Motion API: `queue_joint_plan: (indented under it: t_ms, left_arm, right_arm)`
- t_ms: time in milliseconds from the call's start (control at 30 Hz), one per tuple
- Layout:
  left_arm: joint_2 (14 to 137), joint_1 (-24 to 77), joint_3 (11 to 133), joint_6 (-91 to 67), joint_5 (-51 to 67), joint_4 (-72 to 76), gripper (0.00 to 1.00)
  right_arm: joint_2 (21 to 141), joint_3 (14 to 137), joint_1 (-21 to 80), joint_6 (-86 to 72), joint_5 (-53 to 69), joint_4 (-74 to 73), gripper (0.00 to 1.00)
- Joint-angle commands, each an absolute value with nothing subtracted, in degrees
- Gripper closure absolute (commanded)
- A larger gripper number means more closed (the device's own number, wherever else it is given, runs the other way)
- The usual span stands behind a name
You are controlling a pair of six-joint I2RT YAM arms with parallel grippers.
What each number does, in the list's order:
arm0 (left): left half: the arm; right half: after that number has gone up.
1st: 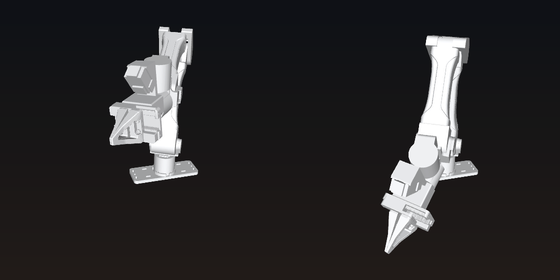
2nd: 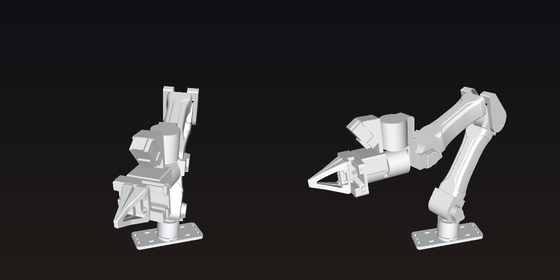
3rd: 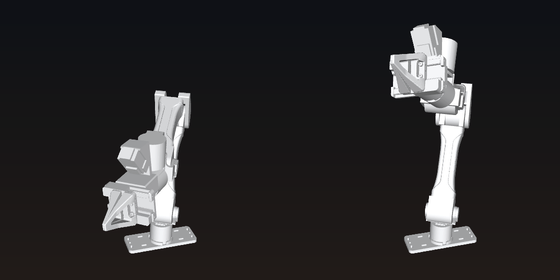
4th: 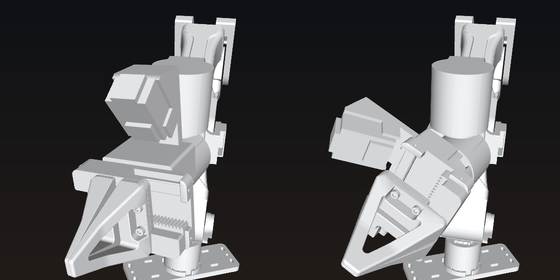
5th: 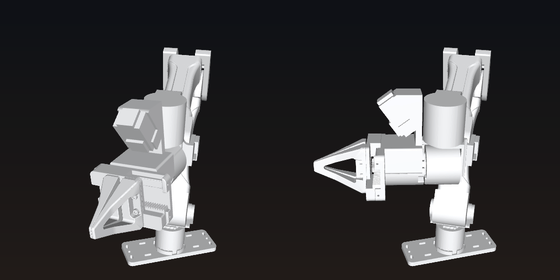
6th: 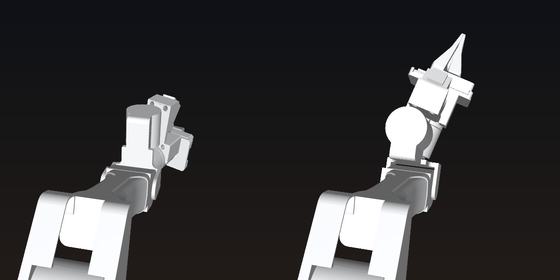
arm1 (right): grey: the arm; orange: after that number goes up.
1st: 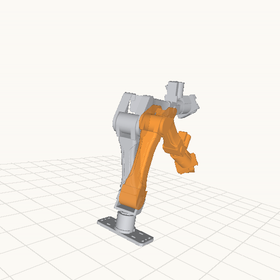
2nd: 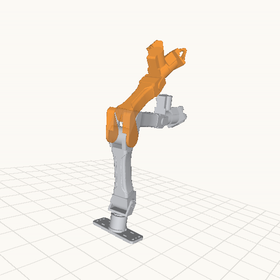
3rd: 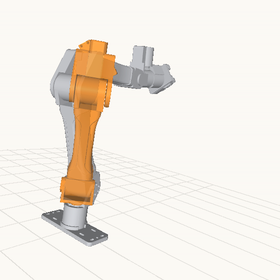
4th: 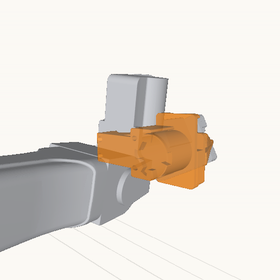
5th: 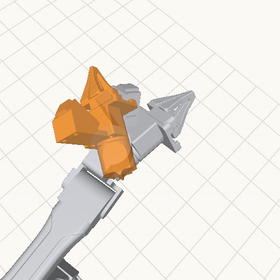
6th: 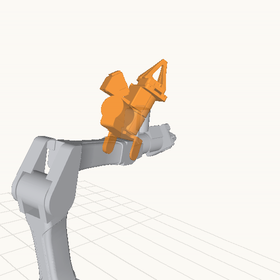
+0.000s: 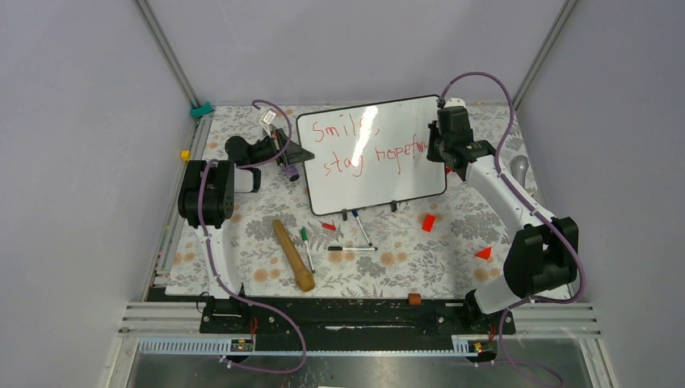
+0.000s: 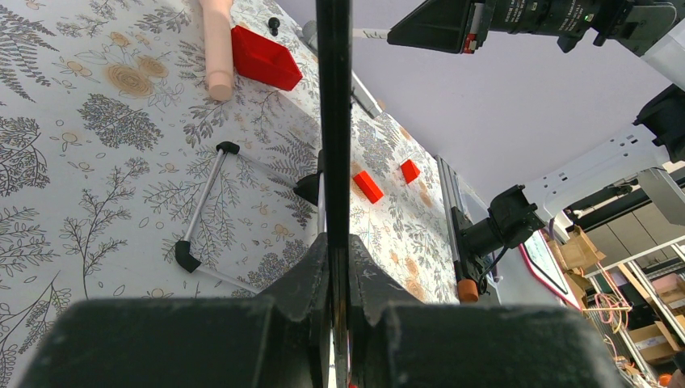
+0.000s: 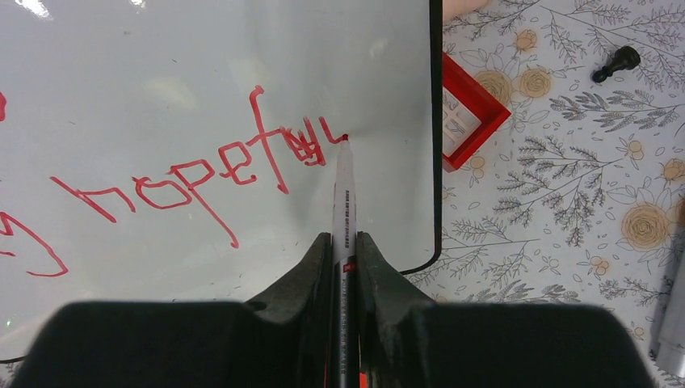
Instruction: Write a sentence on the whiteboard
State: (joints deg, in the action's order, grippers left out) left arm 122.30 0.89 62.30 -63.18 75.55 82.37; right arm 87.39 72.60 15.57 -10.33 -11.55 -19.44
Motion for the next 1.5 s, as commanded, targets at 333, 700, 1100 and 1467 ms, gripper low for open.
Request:
queue_joint_plan:
  t_ms: [333, 700, 1100, 1467]
  left_arm:
    - [119.5, 1.6, 61.9, -62.5, 81.4, 84.5, 1.0]
    - [119.5, 1.6, 61.9, -62.6, 81.5, 84.5, 1.0]
    - [119.6, 1.6, 62.0, -62.8, 81.5, 84.4, 1.0]
    - [119.7, 1.6, 62.0, -62.8, 81.3, 84.5, 1.0]
  right_arm:
    - [90.2, 78.2, 15.3, -9.7, -13.5, -18.6, 1.0]
    - [88.2, 75.7, 15.3, -9.5, -12.6, -19.3, 1.0]
    - [87.1, 74.5, 15.3, -8.7, -13.9, -21.2, 1.0]
    - [88.0, 75.3, 15.3, -8.4, -14.7, -22.7, 1.0]
